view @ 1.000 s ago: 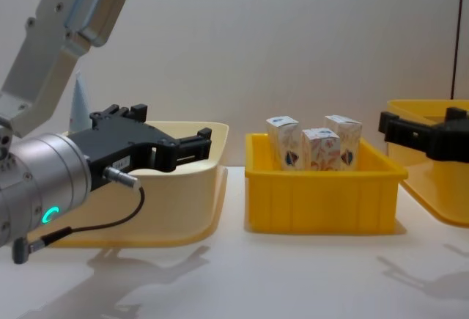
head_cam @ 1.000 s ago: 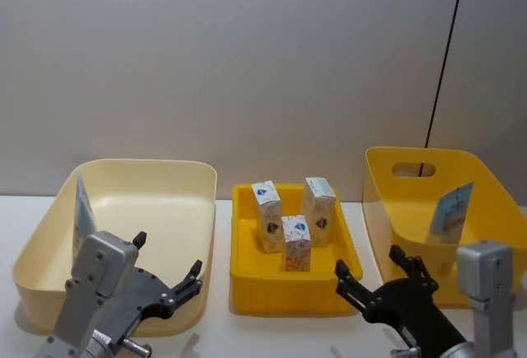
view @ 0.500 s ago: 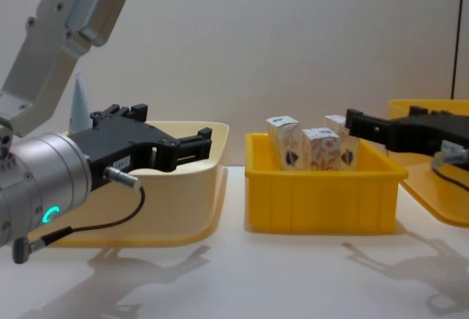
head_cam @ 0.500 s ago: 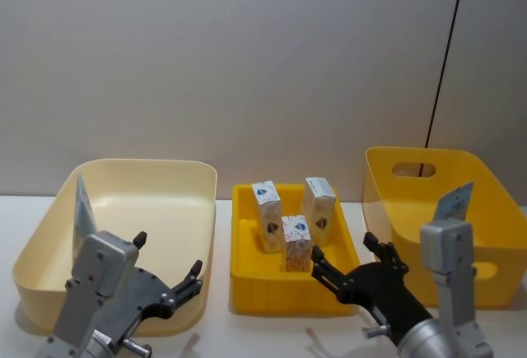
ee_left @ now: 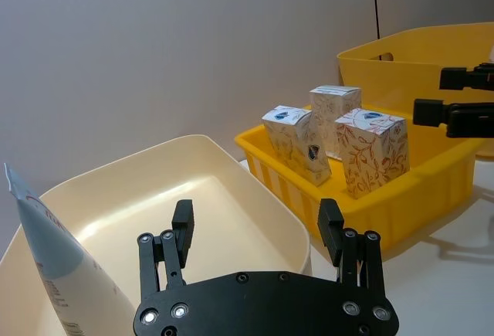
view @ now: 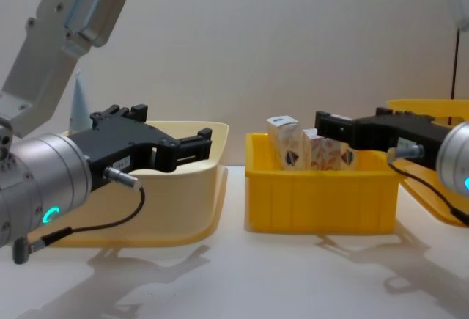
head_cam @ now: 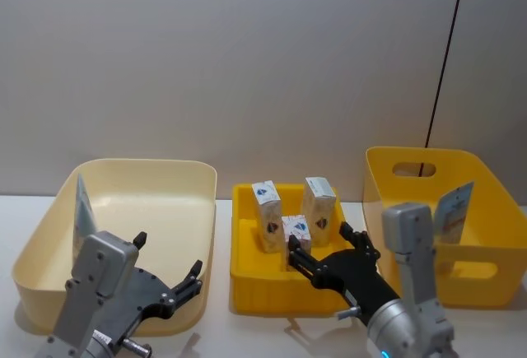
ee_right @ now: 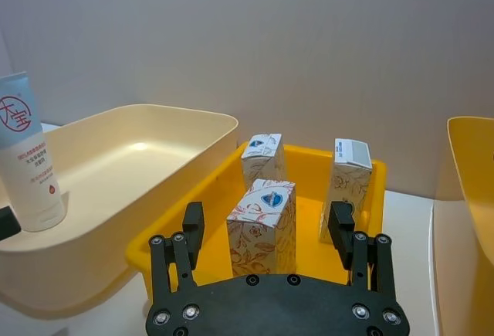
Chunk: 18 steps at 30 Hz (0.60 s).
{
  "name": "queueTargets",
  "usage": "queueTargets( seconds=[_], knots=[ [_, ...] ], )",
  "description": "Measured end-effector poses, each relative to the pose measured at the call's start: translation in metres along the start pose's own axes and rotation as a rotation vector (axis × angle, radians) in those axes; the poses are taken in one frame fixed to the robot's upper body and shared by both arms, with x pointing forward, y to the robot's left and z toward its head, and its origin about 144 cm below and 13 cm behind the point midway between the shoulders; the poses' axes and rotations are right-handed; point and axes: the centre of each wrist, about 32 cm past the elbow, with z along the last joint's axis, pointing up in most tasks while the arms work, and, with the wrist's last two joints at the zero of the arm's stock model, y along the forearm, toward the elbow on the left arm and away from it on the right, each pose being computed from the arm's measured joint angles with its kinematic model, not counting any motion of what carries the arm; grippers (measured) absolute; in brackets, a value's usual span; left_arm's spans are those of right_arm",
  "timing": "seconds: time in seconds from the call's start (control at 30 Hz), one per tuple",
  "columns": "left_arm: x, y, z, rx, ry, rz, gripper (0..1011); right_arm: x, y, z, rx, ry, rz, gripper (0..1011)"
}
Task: Bimanual collaborative sorting of washing and personal care products
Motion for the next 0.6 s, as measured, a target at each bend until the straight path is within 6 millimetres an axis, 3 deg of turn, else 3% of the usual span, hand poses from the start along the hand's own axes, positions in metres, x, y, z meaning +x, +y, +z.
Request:
queueTargets(
  seconds=[0.6],
  knots=[
    [0.0, 0.0, 0.0, 0.0, 0.0, 0.0, 1003, -0.013, 0.032, -0.002, -0.033, -0.031, -0.037, 1001]
  ],
)
